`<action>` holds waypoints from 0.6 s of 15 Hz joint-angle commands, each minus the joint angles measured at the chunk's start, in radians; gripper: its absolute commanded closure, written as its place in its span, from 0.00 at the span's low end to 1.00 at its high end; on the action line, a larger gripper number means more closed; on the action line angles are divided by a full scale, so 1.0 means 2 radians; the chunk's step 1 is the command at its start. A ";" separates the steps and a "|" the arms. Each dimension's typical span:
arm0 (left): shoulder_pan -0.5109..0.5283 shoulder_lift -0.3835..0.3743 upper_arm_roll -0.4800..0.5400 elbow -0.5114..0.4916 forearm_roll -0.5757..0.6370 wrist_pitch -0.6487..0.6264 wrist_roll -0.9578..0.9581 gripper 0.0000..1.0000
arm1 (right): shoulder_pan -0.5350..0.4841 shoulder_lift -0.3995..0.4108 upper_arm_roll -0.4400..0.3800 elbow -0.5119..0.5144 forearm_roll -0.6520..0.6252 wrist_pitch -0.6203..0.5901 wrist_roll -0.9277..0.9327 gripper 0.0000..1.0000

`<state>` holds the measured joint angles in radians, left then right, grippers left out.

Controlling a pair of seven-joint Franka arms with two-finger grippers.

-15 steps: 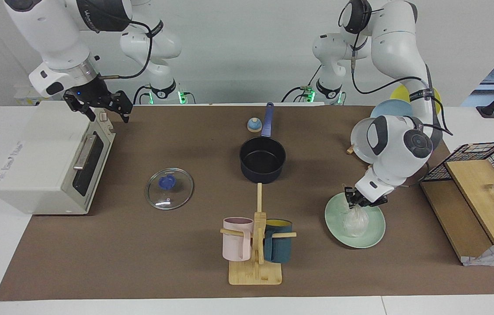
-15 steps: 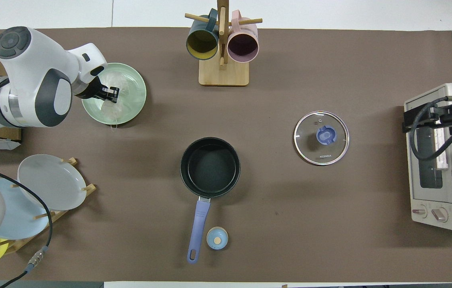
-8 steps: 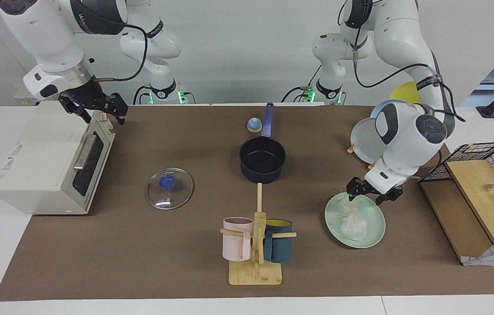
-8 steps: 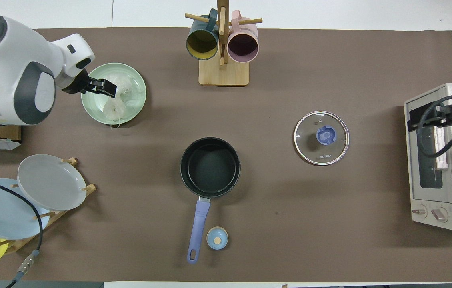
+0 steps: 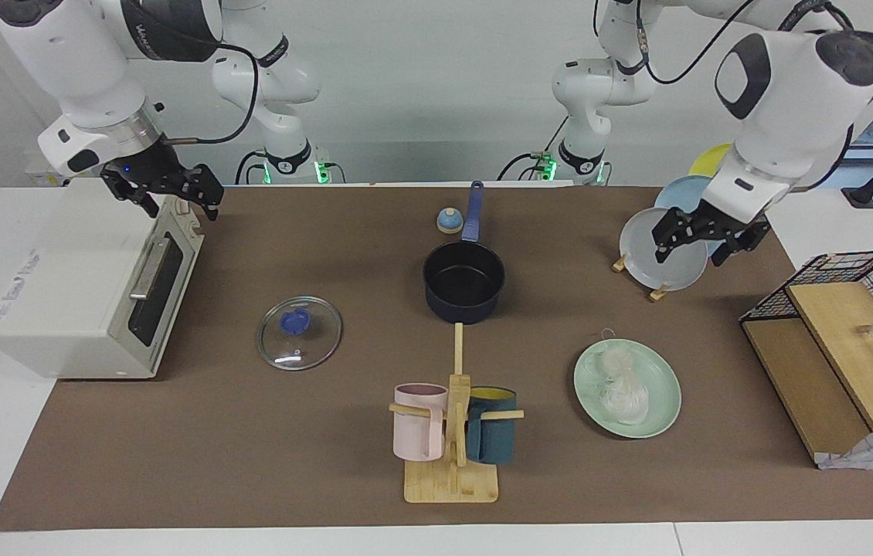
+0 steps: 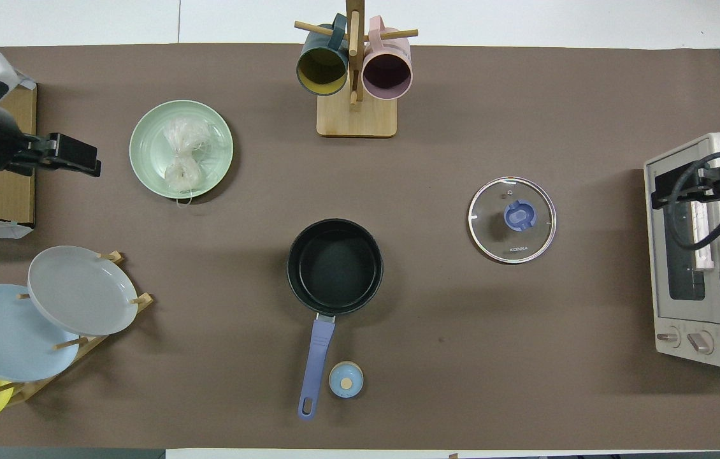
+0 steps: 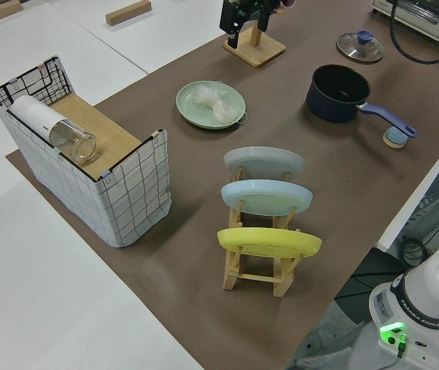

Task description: Transfer vermicelli from pot to plate

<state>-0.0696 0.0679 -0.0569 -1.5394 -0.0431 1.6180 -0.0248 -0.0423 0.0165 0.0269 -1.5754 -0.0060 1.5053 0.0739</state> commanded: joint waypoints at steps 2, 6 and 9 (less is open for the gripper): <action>0.000 -0.047 0.000 -0.042 0.013 -0.039 -0.018 0.00 | -0.003 -0.004 0.001 -0.005 -0.003 0.007 -0.030 0.00; -0.006 -0.068 0.000 -0.086 0.017 -0.024 -0.014 0.00 | -0.004 -0.004 0.001 -0.005 -0.002 0.006 -0.038 0.00; -0.002 -0.057 -0.004 -0.058 0.018 -0.028 -0.014 0.00 | -0.003 -0.004 0.001 -0.004 -0.002 0.006 -0.038 0.00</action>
<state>-0.0719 -0.0306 -0.0628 -1.6613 -0.0310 1.5529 -0.0449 -0.0423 0.0165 0.0270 -1.5753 -0.0060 1.5054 0.0282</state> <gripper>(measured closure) 0.000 0.000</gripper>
